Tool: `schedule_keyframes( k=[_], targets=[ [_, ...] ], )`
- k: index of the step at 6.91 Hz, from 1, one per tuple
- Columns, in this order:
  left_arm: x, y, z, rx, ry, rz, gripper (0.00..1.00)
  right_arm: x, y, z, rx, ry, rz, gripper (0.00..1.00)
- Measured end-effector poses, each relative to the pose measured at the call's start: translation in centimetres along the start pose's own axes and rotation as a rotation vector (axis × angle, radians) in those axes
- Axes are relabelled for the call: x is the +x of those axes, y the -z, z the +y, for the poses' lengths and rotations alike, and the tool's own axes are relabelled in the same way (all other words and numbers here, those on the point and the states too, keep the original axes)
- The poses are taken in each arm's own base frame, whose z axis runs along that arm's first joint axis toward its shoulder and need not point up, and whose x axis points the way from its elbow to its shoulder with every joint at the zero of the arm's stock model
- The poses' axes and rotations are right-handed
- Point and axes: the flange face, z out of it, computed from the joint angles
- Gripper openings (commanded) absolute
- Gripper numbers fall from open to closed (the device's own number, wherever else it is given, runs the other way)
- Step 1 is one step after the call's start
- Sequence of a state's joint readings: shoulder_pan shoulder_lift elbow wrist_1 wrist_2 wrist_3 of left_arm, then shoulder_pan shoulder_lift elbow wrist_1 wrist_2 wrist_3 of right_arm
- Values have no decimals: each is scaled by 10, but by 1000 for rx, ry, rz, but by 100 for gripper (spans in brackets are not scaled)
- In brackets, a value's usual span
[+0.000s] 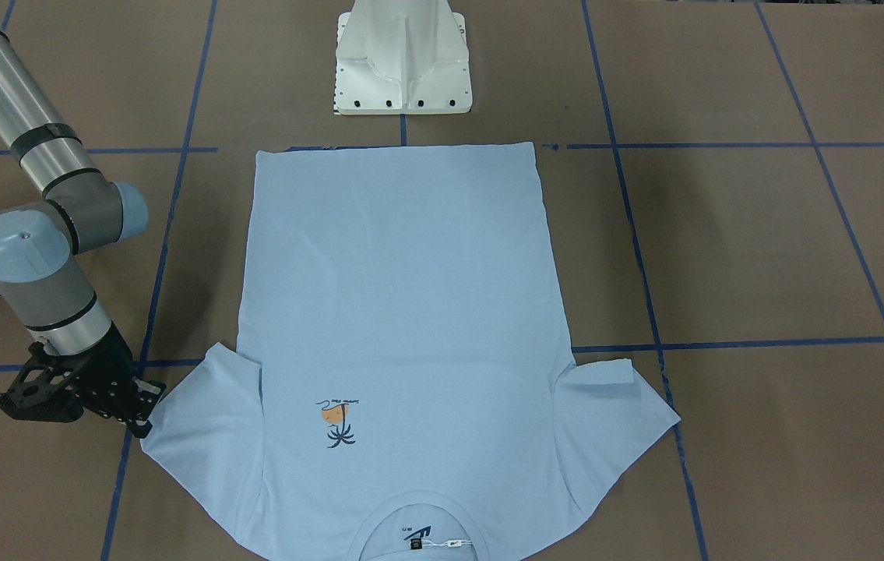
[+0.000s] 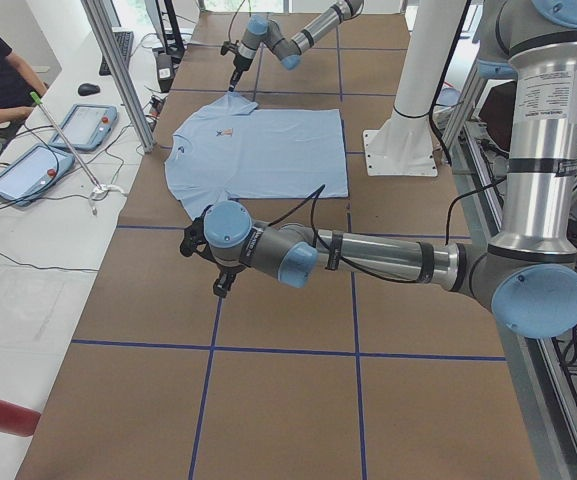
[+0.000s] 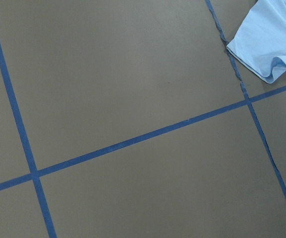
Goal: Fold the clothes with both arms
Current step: 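Grasp the sleeve with the right gripper and fold it inward over the chest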
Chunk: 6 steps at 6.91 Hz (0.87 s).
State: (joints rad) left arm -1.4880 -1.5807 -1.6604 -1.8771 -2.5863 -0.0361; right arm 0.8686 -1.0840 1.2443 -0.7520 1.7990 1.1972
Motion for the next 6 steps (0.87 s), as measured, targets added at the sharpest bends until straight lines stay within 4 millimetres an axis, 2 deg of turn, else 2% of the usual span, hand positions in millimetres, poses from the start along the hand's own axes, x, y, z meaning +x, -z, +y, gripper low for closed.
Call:
schedule_keyframes(
  k=[1,2,3,4,5,6],
  targets=[
    [1,1,-1,5,-8,0,100,-44,7,10,-13,-26,-44,0],
    [2,1,-1,11,-16,0,100,-98,5,17,-32,-87,-62,0],
    [2,2,-2,14,-19,0,100,-145,-6,19,-40,-129,-53,0],
    [3,2,-2,16,-21,0,100,-179,-18,22,-40,-142,-42,99],
    [2,1,-2,14,-20,0,100,-205,-26,25,-38,-140,-37,100],
    [2,-2,-5,9,-20,1,100,-224,-24,29,-31,-135,-49,100]
  ],
)
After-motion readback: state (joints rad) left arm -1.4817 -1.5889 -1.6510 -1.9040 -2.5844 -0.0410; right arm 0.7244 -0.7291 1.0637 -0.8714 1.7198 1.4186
